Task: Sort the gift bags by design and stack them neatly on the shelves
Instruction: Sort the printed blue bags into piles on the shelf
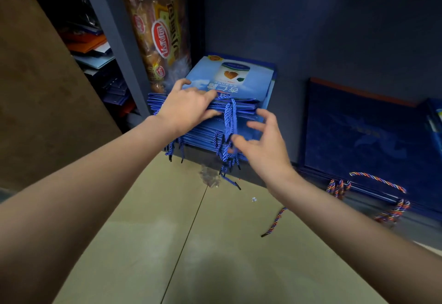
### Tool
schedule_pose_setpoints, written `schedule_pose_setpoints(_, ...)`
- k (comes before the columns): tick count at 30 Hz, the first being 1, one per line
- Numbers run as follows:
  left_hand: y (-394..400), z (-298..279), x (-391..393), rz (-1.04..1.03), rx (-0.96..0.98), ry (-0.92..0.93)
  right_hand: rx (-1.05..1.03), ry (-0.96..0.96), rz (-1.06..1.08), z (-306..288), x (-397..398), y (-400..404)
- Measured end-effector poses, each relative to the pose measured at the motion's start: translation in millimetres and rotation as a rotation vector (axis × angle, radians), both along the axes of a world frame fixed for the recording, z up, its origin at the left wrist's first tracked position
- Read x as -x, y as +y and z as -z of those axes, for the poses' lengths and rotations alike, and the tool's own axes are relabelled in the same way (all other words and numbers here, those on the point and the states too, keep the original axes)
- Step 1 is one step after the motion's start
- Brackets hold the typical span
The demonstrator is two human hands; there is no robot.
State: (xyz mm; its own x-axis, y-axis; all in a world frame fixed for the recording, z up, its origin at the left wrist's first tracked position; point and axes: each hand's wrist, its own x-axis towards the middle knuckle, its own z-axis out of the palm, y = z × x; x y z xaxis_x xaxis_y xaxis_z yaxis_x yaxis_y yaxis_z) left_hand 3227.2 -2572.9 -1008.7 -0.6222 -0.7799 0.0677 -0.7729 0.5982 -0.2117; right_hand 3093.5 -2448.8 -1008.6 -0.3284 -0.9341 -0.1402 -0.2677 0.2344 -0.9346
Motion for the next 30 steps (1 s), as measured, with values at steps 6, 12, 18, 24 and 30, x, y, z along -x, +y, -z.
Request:
schedule_pose_setpoints(6, 7.1, 17.0, -8.7, 0.091, -0.039, -0.063, 0.139, 0.650, -0.064, 11.9, 36.3, 8.5)
schedule_pose_setpoints(12, 6.2, 17.6, -11.7, 0.090, -0.043, -0.055, 0.157, 0.568, -0.137, 17.9, 33.0, -6.7)
schedule_pose_setpoints(18, 3.6, 21.6, -23.7, 0.124, -0.177, 0.060, 0.187, 0.603, -0.184, 18.5, 27.2, -23.5)
schedule_pose_setpoints(24, -2.7, 23.0, -86.4, 0.016, -0.085, 0.231, 0.168, 0.714, -0.367, 20.5, 8.2, -49.1)
schedule_pose_setpoints(30, 14.9, 54.6, -97.0, -0.089, -0.145, 0.246, 0.112, 1.107, -0.473, 46.3, 2.8, -43.1)
